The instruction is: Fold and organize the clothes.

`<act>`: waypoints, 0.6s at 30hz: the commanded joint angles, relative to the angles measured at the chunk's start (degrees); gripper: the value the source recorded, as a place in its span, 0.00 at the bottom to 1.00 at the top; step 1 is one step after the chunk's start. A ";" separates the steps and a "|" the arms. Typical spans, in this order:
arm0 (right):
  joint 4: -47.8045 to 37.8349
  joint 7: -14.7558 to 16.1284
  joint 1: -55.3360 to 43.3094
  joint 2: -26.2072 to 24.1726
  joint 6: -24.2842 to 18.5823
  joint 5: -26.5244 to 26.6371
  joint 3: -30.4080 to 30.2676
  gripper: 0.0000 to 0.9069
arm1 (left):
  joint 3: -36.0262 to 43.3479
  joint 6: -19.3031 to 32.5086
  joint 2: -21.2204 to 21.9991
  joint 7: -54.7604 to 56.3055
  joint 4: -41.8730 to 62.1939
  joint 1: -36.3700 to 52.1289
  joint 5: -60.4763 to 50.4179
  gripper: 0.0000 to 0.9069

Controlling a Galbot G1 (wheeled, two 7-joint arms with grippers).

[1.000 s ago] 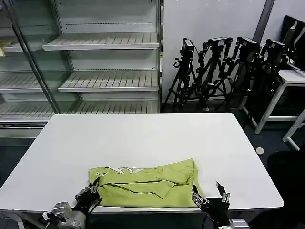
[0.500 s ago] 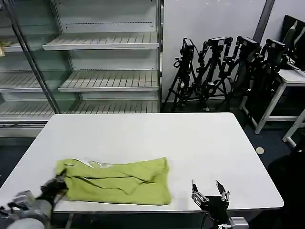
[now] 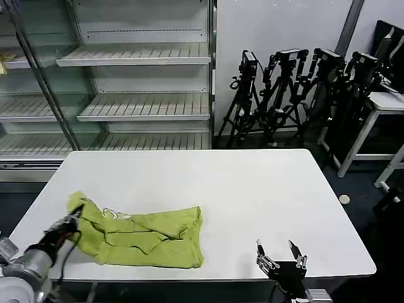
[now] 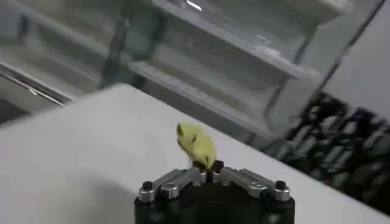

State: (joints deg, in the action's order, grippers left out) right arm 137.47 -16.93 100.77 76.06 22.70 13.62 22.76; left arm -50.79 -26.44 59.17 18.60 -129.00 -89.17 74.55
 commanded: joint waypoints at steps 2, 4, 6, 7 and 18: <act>0.20 0.20 1.41 0.32 -0.53 -0.30 0.68 1.00 | 19.09 -0.23 9.25 -0.67 -5.05 4.60 8.64 0.02; 0.35 0.21 1.71 0.27 -0.63 -0.26 1.14 1.00 | 22.77 0.05 9.79 -1.11 -3.64 5.52 5.38 0.02; 0.46 0.26 1.90 0.19 -0.70 -0.24 1.47 1.00 | 25.17 0.44 10.03 -1.48 -2.71 6.15 3.47 0.02; 0.53 0.27 1.95 0.16 -0.72 -0.24 1.63 1.00 | 26.61 0.72 10.27 -1.49 -1.54 6.81 2.09 0.02; 0.28 0.20 1.80 0.01 -0.76 -0.18 1.80 1.00 | 34.17 1.43 10.17 -3.70 5.67 9.84 -10.99 1.00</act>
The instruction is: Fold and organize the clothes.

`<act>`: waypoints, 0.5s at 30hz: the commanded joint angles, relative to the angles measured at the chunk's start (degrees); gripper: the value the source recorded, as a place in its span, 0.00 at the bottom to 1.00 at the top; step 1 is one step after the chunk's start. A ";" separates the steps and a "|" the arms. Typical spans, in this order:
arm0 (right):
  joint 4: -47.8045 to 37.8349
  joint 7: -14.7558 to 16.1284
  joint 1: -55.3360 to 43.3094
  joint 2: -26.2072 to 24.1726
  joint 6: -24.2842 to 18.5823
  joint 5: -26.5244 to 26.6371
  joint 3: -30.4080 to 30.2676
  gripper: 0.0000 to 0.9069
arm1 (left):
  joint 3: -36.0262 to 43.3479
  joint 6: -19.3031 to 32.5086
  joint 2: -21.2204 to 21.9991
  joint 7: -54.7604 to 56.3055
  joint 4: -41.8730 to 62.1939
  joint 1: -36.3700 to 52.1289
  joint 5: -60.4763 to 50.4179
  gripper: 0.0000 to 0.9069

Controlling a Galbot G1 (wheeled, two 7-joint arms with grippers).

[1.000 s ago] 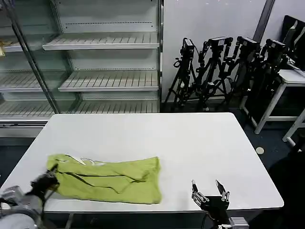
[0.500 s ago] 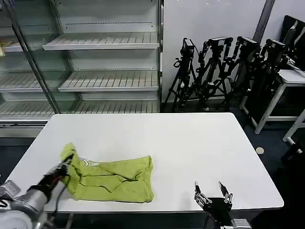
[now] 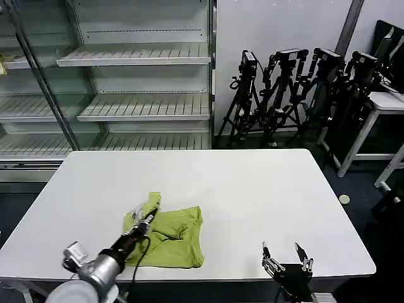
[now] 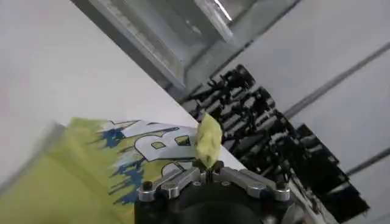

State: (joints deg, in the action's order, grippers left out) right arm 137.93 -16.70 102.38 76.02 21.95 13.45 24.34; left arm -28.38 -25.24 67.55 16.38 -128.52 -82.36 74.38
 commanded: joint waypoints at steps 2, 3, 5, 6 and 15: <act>-0.24 -0.04 0.09 0.10 -0.02 0.00 0.10 1.00 | 12.32 0.19 1.80 -2.45 4.67 2.74 -11.94 1.00; -0.25 -0.05 0.08 0.10 0.00 0.00 0.08 1.00 | 12.41 0.22 1.81 -2.87 4.40 2.61 -12.05 1.00; -0.29 -0.07 -0.12 0.07 0.04 -0.01 -0.08 1.00 | 12.67 0.41 1.98 -3.82 2.91 2.29 -11.82 1.00; -0.32 -0.09 -0.17 0.05 0.08 0.00 -0.14 1.00 | 12.71 0.46 1.99 -4.25 2.64 2.19 -11.81 1.00; -0.64 -0.02 -1.06 -0.38 0.29 0.21 -0.37 1.00 | 7.06 0.69 0.32 -4.56 -2.34 0.24 -12.36 1.00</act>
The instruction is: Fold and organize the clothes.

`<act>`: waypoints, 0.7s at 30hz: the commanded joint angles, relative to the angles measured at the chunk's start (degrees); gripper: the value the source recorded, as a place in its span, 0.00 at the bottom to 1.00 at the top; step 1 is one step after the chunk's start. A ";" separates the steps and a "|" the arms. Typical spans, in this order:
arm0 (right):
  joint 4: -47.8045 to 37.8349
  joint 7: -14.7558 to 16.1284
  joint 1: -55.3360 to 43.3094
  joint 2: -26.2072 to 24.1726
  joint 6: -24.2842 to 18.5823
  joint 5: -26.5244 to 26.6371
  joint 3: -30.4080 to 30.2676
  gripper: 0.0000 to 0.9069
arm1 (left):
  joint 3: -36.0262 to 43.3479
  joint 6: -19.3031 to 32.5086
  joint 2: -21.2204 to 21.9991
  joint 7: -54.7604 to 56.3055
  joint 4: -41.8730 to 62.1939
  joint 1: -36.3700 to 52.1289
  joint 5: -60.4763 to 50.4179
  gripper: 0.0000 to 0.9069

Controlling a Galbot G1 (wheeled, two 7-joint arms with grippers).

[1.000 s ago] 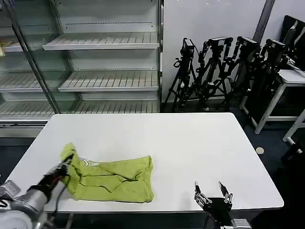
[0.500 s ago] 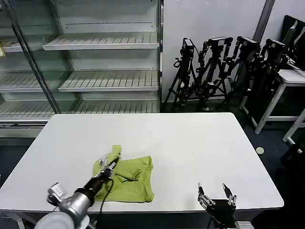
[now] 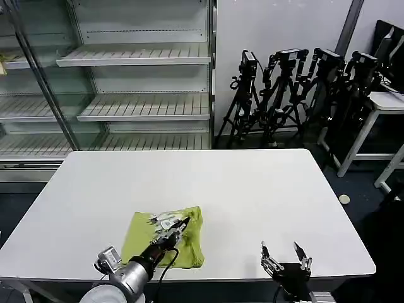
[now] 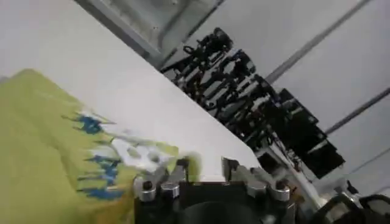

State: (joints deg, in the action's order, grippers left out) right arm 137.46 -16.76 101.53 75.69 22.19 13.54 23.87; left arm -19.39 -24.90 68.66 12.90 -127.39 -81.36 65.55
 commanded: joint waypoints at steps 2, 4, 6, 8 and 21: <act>-0.39 0.07 -0.52 -0.03 0.04 0.16 -0.03 1.00 | -6.75 0.70 -1.80 -0.15 -4.28 -1.72 -3.67 1.00; -0.66 0.08 -0.80 0.01 0.05 0.21 -0.26 1.00 | -11.69 0.48 -3.18 0.65 -4.53 -2.68 -5.09 1.00; -0.95 0.09 -1.14 0.03 0.03 0.20 -0.58 1.00 | -14.74 0.52 -4.74 1.05 -4.10 -3.79 -5.73 1.00; -1.31 0.09 -1.71 0.06 0.06 0.22 -1.03 1.00 | -21.41 -0.36 -7.12 1.72 -3.41 -5.62 -4.89 1.00; -2.30 0.06 -2.77 0.40 0.13 -0.01 -2.58 1.00 | -24.01 -5.11 -7.09 1.62 4.61 -8.28 -0.89 1.00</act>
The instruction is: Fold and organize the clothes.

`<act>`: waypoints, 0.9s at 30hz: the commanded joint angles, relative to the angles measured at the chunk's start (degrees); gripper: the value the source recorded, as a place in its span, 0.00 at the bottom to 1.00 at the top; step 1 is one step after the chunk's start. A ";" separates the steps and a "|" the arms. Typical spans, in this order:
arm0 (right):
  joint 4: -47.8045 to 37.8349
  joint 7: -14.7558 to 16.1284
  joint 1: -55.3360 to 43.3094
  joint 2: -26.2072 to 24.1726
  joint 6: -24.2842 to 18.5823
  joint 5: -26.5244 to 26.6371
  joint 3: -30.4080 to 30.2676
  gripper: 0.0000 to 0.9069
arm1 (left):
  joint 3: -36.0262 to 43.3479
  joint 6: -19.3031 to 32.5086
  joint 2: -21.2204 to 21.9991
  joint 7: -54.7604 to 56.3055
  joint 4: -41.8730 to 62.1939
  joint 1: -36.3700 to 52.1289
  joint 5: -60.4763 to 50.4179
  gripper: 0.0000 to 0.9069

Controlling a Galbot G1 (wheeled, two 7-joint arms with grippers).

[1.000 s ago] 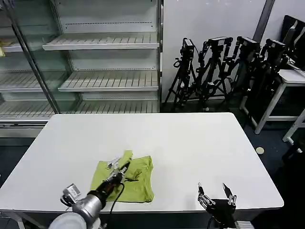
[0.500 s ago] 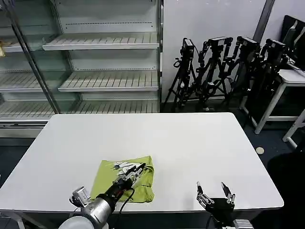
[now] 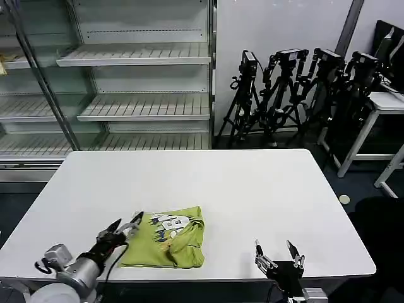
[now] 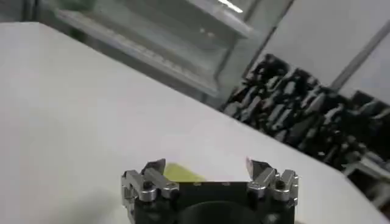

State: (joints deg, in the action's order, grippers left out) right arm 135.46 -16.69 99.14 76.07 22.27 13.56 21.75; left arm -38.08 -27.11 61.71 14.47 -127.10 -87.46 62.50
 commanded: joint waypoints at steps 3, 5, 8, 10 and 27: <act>0.35 0.02 0.18 -0.08 0.06 0.00 0.24 1.00 | -1.88 -3.29 2.13 -0.65 4.86 -1.67 2.01 1.00; 0.74 0.01 0.65 -0.13 0.07 0.03 0.73 1.00 | -0.20 -3.42 3.24 -1.34 5.12 -0.82 2.09 1.00; 1.14 0.02 1.20 -0.18 0.05 0.04 1.36 1.00 | 2.48 -3.32 4.40 -2.54 6.35 0.64 1.51 1.00; 1.55 0.03 1.58 -0.14 0.00 0.03 1.73 1.00 | 3.80 -3.09 4.83 -3.04 7.62 1.38 0.56 1.00; 3.37 -0.02 3.30 0.62 0.02 -0.15 2.94 1.00 | 8.41 1.61 7.39 -7.43 11.10 2.87 -2.84 0.03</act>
State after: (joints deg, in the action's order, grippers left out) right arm 138.36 -16.67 101.93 76.49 22.30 13.50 24.33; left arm -32.36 -28.02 67.81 8.80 -118.48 -84.90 60.93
